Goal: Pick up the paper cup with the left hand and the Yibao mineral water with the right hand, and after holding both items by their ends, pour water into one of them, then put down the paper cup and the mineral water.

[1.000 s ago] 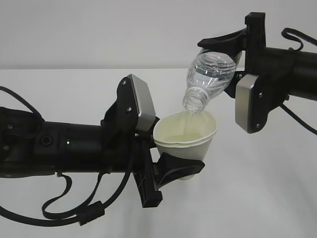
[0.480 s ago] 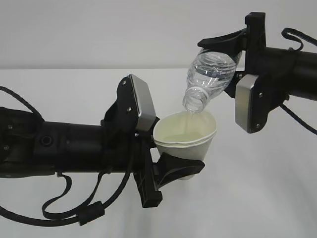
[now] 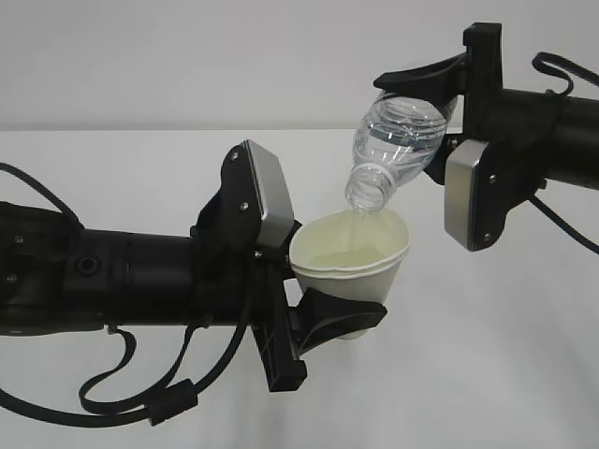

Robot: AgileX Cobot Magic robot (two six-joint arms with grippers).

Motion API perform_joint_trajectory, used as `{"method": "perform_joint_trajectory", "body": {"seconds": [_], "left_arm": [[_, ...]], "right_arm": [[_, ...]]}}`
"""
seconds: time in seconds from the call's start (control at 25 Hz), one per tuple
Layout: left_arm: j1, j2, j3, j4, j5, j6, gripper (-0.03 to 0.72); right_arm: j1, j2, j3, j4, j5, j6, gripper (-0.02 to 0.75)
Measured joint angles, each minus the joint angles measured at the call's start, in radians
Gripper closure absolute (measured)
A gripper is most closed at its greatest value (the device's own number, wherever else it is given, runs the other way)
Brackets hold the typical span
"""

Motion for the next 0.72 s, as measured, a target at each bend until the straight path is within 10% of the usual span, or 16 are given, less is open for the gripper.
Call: {"method": "perform_joint_trajectory", "body": {"seconds": [0.72], "left_arm": [[0.0,0.002,0.0,0.0,0.0,0.0,0.305]], "right_arm": [[0.0,0.0,0.0,0.001,0.0,-0.002,0.291]]}}
